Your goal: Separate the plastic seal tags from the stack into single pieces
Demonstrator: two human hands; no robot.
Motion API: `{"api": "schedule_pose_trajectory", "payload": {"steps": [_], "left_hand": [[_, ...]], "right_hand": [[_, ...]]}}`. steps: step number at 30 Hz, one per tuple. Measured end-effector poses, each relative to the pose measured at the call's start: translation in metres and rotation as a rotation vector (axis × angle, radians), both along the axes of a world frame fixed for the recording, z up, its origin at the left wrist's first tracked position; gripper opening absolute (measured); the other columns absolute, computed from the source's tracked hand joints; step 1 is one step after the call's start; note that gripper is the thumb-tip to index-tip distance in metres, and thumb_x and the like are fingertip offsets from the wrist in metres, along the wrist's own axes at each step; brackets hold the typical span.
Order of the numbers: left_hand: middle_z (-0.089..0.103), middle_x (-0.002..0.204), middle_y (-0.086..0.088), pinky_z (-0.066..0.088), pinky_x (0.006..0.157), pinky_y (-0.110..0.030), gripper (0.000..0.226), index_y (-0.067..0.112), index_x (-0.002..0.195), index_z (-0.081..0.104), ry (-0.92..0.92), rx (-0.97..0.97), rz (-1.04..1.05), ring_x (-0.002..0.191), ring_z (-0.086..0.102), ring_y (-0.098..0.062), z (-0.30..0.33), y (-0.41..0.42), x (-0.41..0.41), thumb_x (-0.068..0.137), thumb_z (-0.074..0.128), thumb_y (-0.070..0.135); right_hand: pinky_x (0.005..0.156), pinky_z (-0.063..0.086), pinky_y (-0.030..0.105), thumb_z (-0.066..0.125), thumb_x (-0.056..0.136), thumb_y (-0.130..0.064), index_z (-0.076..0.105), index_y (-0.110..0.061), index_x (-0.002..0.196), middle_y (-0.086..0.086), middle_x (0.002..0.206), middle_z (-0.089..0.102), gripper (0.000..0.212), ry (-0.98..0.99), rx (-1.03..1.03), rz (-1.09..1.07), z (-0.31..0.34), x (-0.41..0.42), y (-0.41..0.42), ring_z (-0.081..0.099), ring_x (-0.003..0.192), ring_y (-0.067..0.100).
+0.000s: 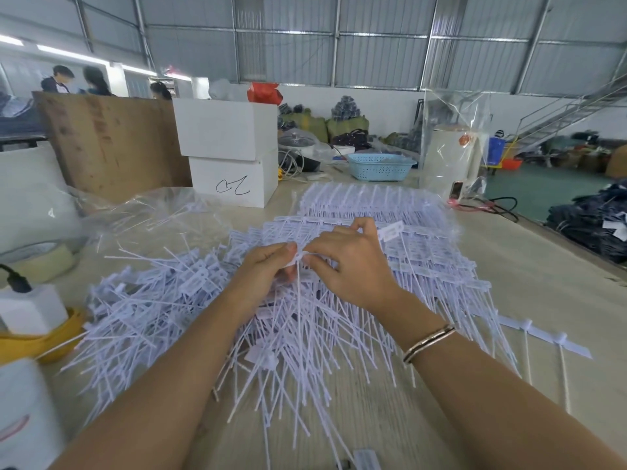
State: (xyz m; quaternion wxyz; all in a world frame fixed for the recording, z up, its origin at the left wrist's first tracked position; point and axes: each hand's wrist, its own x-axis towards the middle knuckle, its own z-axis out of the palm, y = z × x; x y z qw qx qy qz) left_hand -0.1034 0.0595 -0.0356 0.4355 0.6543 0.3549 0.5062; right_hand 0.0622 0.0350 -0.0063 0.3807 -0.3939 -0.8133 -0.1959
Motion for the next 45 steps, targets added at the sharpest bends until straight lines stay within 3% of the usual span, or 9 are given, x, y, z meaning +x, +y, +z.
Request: {"api": "schedule_pose_trajectory", "payload": {"steps": [4,8,12,17,24,30,34,38,45], "left_hand": [[0.072,0.093,0.003,0.051,0.083,-0.023,0.036,0.02,0.09,0.071,0.057,0.07,-0.034,0.095,0.067,-0.015,-0.003,0.0,0.0,0.097,0.043,0.04],[0.07,0.083,0.01,0.047,0.05,-0.023,0.041,0.028,0.076,0.071,-0.111,-0.081,0.098,0.063,0.062,-0.01,0.002,0.001,-0.01,0.083,0.044,0.058],[0.066,0.078,-0.001,0.047,0.07,-0.034,0.036,0.013,0.078,0.066,0.034,0.096,0.225,0.069,0.058,-0.021,-0.001,0.005,-0.008,0.092,0.053,0.043],[0.05,0.051,-0.009,0.041,0.058,-0.032,0.043,0.01,0.055,0.055,0.352,0.337,0.431,0.047,0.047,-0.023,-0.007,0.006,0.0,0.093,0.057,0.029],[0.056,0.085,0.011,0.025,0.08,-0.031,0.015,0.022,0.087,0.06,0.594,0.547,0.601,0.081,0.052,-0.011,-0.007,0.003,0.004,0.085,0.066,0.036],[0.053,0.097,0.025,0.018,0.085,-0.028,0.054,0.023,0.088,0.071,0.672,0.561,0.257,0.103,0.041,-0.008,-0.009,-0.001,0.011,0.087,0.027,0.054],[0.063,0.078,0.008,0.034,0.082,-0.033,0.025,0.023,0.074,0.065,0.5,0.449,0.169,0.086,0.05,-0.01,-0.006,0.002,0.008,0.087,0.052,0.04],[0.056,0.085,-0.012,0.043,0.059,-0.011,0.031,0.029,0.07,0.062,0.268,0.261,0.18,0.067,0.053,0.002,-0.002,0.0,0.005,0.094,0.055,0.012],[0.053,0.075,0.001,0.043,0.059,-0.009,0.035,0.031,0.07,0.062,0.262,0.307,0.12,0.072,0.054,0.001,0.0,-0.002,0.005,0.092,0.056,0.004]], "right_hand": [[0.082,0.025,0.037,0.06,0.087,-0.022,0.07,-0.02,0.073,-0.01,0.071,0.068,0.017,0.101,-0.029,0.049,-0.005,-0.001,0.0,0.057,0.063,0.011],[0.082,0.021,0.032,0.053,0.09,-0.029,0.072,-0.019,0.085,-0.02,0.07,0.063,0.022,0.419,-0.186,0.158,0.003,0.009,0.001,0.05,0.062,-0.007],[0.079,0.019,0.029,0.058,0.091,-0.023,0.071,-0.016,0.091,-0.011,0.09,0.068,0.014,0.353,-0.219,0.114,0.005,0.017,0.002,0.049,0.071,-0.003],[0.083,0.032,0.036,0.044,0.094,-0.013,0.065,-0.015,0.116,-0.002,0.09,0.059,0.031,0.216,-0.338,0.11,-0.005,0.016,0.004,0.053,0.074,0.014],[0.074,0.027,0.03,0.043,0.08,-0.003,0.048,-0.011,0.127,0.001,0.099,0.046,0.049,0.218,-0.418,0.112,-0.027,0.014,0.0,0.038,0.06,0.0],[0.081,0.024,0.025,0.042,0.075,-0.006,0.046,-0.012,0.125,-0.005,0.101,0.042,0.05,0.328,-0.345,0.136,-0.027,0.005,0.001,0.041,0.073,-0.006],[0.083,0.02,0.024,0.042,0.079,-0.008,0.052,-0.012,0.118,-0.007,0.1,0.047,0.041,0.335,-0.282,0.124,-0.027,0.002,0.0,0.041,0.091,-0.016],[0.09,0.02,0.028,0.041,0.09,-0.021,0.06,-0.016,0.107,-0.005,0.101,0.06,0.026,0.243,-0.133,-0.107,-0.026,0.015,0.008,0.054,0.095,0.011],[0.088,0.028,0.032,0.05,0.095,-0.033,0.065,-0.022,0.089,-0.009,0.071,0.057,0.02,0.125,-0.537,-0.034,-0.004,0.028,0.014,0.053,0.078,0.013]]}}
